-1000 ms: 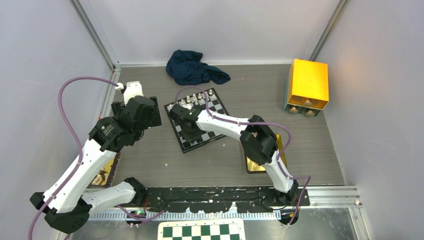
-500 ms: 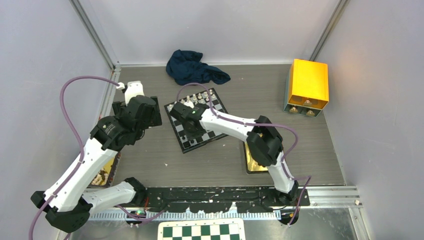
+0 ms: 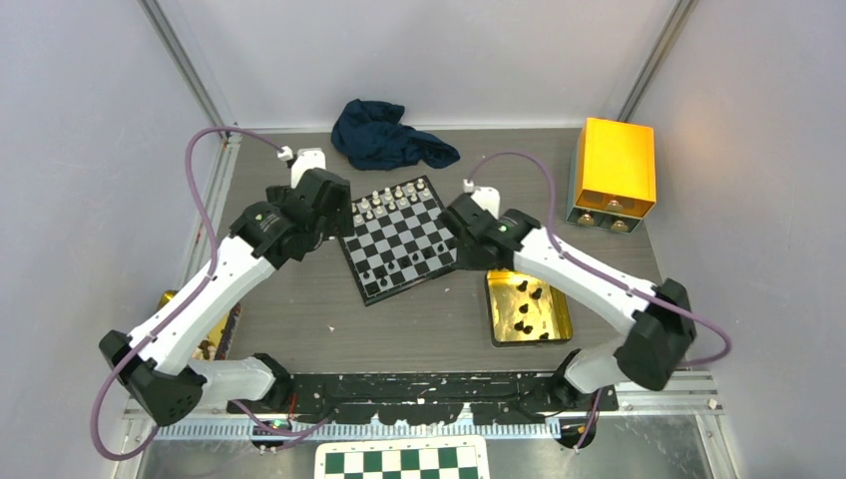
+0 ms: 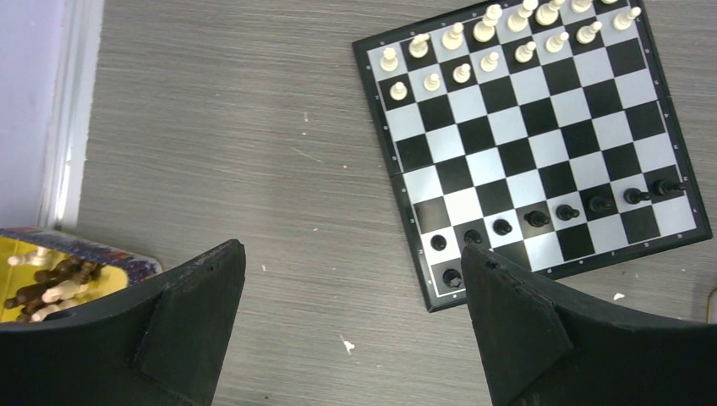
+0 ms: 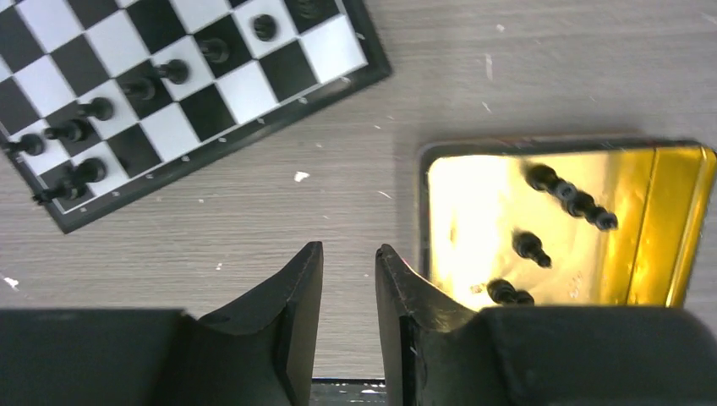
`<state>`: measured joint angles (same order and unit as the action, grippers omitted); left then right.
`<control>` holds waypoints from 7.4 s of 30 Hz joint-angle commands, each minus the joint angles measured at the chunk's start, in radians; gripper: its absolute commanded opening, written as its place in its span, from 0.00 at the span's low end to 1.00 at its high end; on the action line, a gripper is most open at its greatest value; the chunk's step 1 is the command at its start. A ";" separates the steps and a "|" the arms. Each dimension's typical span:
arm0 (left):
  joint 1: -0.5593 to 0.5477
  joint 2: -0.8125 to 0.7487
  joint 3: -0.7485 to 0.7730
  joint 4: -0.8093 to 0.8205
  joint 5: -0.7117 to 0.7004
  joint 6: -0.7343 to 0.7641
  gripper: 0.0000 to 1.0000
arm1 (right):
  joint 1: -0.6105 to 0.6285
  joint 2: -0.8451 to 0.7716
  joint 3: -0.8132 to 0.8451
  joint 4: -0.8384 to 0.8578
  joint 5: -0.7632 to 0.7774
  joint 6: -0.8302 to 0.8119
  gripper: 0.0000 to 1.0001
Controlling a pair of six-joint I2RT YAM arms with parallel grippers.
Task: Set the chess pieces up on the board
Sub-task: Move the storage box to the center of the board, then pick up the chess piece from the storage box.
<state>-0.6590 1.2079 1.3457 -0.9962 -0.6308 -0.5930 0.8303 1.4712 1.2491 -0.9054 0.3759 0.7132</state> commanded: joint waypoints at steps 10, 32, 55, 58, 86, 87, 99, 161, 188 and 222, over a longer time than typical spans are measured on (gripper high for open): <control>-0.033 0.099 0.078 0.105 0.057 0.004 0.99 | -0.161 -0.197 -0.248 0.038 0.044 0.124 0.36; -0.037 0.104 0.076 0.094 0.030 0.038 0.99 | -0.251 -0.004 -0.249 0.237 -0.039 0.076 0.37; -0.033 0.143 0.094 0.113 0.010 0.080 1.00 | -0.286 0.081 -0.216 0.265 -0.067 0.070 0.36; -0.033 0.143 0.092 0.112 0.010 0.080 1.00 | -0.292 0.089 -0.226 0.275 -0.070 0.071 0.35; -0.027 0.162 0.097 0.105 0.006 0.066 1.00 | -0.381 0.252 -0.074 0.273 -0.128 -0.181 0.06; -0.027 0.162 0.098 0.106 0.006 0.065 1.00 | -0.387 0.259 -0.065 0.274 -0.136 -0.198 0.05; -0.026 0.165 0.102 0.112 0.005 0.071 1.00 | -0.436 0.438 0.155 0.256 -0.214 -0.328 0.03; -0.008 0.278 0.154 0.196 0.057 0.070 1.00 | -0.428 -0.148 0.012 -0.095 -0.058 -0.114 0.40; -0.008 0.263 0.119 0.210 0.071 0.063 1.00 | -0.509 -0.136 -0.267 0.028 -0.178 -0.087 0.36; -0.008 0.321 0.148 0.207 0.069 0.073 1.00 | -0.645 0.027 -0.287 0.162 -0.280 -0.150 0.36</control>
<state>-0.6727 1.5230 1.4563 -0.8192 -0.5476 -0.5194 0.1925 1.4967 0.9653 -0.7738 0.1081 0.5774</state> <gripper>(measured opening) 0.996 0.361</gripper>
